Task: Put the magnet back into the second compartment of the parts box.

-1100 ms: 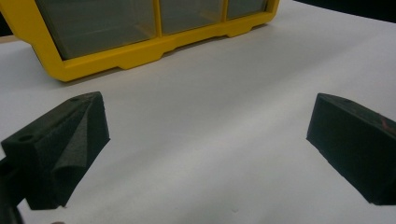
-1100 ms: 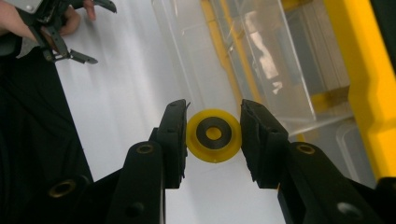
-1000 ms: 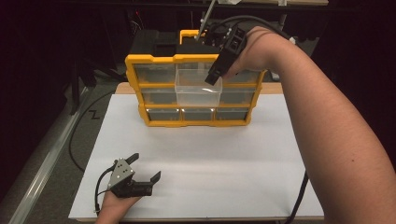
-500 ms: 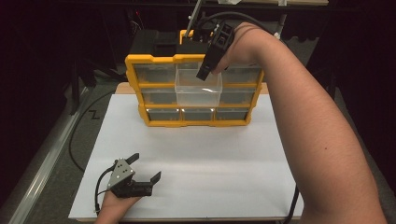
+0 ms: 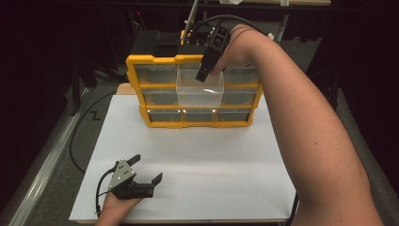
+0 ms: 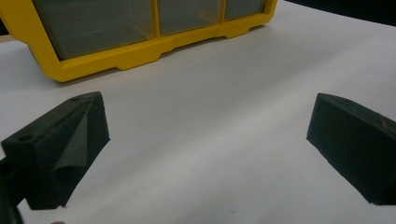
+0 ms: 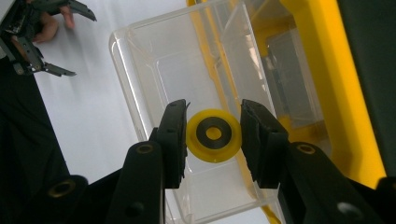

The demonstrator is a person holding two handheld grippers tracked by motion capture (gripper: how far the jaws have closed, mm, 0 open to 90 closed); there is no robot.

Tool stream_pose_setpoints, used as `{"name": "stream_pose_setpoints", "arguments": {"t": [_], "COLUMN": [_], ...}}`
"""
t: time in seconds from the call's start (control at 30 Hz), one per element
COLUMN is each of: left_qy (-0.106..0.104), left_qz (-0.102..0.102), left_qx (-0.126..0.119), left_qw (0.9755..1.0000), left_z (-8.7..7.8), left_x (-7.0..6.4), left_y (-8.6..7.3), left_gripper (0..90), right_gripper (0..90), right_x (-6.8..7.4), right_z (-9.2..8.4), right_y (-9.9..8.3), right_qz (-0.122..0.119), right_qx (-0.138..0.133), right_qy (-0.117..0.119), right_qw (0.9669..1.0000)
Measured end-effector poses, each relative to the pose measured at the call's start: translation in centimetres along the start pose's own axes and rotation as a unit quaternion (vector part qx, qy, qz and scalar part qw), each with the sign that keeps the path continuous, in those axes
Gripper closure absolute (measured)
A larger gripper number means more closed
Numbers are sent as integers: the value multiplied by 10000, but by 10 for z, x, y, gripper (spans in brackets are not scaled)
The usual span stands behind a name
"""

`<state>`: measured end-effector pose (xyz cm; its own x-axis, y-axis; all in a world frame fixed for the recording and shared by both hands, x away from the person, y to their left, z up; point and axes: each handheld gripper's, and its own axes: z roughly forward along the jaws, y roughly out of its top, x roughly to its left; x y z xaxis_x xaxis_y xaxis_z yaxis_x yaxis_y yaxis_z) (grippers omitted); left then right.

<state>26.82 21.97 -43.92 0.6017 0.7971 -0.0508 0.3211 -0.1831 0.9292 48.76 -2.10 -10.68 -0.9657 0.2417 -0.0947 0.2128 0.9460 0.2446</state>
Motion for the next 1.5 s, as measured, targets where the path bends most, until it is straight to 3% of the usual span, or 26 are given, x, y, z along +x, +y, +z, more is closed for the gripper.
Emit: {"name": "stream_pose_setpoints", "arguments": {"t": [0.53,0.87,0.9,0.97,1.07,1.23,1.5], "left_qy": [-13,-23,-23,-17,-2,1,44], "left_qz": [25,28,27,29,32,31,30], "left_qx": [-23,-20,-21,-18,-18,-11,53], "left_qw": [10000,10000,10000,10000,10000,10000,10000], "left_z": [-1,0,0,0,0,-1,0], "left_x": [0,0,0,0,0,0,0], "left_y": [0,0,0,0,0,0,0], "left_gripper": [3,3,3,3,3,3,3], "right_gripper": [638,634,626,509,368,299,276], "right_x": [-3,-4,-4,-5,-6,-3,6], "right_z": [22,21,20,16,4,3,0], "right_y": [3,4,5,5,6,2,-14], "right_qz": [-9,10,1,30,128,117,114], "right_qx": [131,118,137,91,-163,-94,-9], "right_qy": [5,34,21,63,38,-31,-63], "right_qw": [9999,9999,9999,9999,9998,9999,9999]}}
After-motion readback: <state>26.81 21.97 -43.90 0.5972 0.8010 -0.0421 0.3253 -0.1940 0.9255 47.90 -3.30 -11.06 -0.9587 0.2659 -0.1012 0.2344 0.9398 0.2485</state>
